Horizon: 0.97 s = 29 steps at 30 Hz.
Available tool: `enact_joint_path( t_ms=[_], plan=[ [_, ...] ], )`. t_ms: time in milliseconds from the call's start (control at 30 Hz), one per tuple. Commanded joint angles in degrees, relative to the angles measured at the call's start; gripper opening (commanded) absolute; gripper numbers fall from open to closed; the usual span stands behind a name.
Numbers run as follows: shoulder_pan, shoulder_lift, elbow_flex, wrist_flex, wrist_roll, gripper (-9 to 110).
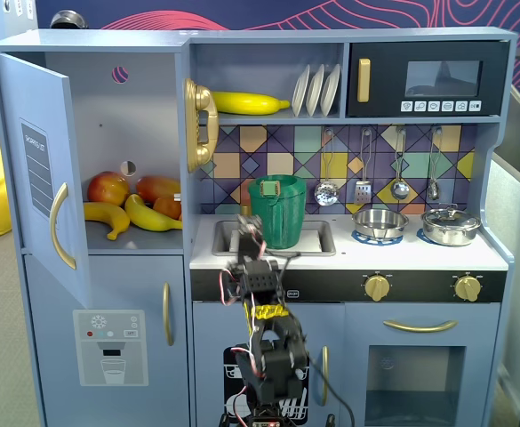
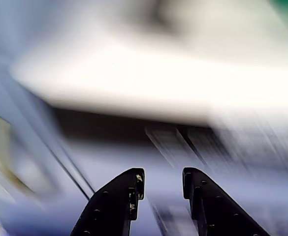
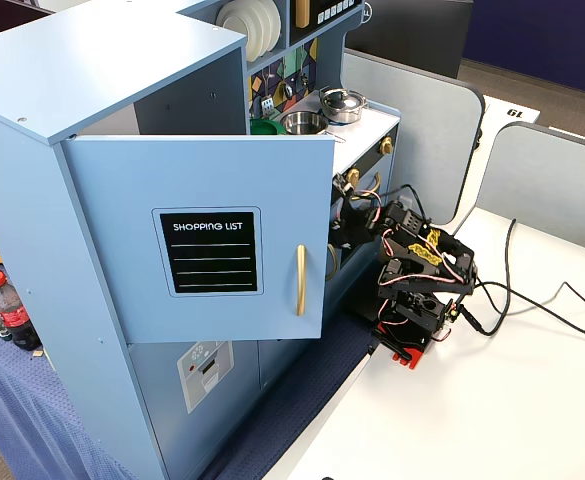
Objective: Open the left cabinet door
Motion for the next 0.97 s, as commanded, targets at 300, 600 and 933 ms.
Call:
enact_joint_path(
  t_ms=[300,600,933],
  plan=[
    [10.99,14.94,20.39,25.84,6.86,0],
    [13.18,15.03,29.71,28.74,9.14,0],
    [11.51,15.03,29.71,28.74,8.79,3]
  ],
)
